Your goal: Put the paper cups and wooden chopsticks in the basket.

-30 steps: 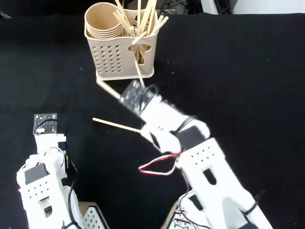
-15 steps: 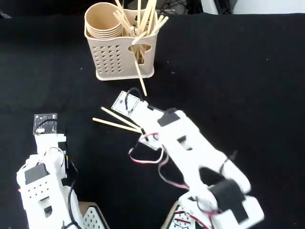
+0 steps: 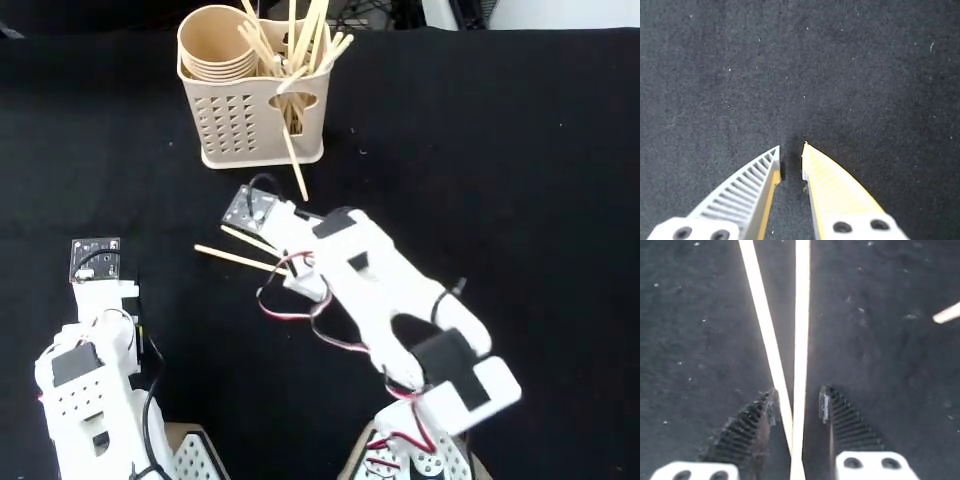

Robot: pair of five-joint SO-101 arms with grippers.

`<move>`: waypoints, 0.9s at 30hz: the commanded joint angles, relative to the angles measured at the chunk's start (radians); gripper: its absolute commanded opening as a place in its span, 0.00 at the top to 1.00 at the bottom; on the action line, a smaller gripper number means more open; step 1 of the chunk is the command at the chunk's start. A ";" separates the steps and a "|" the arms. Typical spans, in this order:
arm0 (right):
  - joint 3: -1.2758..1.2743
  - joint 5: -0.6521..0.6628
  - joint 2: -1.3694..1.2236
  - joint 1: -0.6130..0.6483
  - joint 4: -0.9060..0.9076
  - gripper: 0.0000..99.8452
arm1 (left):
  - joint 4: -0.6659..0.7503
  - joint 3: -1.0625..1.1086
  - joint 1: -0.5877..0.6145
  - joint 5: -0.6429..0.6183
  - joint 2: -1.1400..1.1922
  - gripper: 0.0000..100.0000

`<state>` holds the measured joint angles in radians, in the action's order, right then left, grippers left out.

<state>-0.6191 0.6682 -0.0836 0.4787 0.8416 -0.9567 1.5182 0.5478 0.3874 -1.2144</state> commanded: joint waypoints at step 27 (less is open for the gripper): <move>0.147 0.018 0.090 0.058 0.158 0.99 | 0.017 -0.005 -0.013 0.000 -0.011 0.91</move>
<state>-0.4519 0.6836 -0.1189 0.5155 0.9935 -0.9567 1.5182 0.5478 0.3874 -1.2144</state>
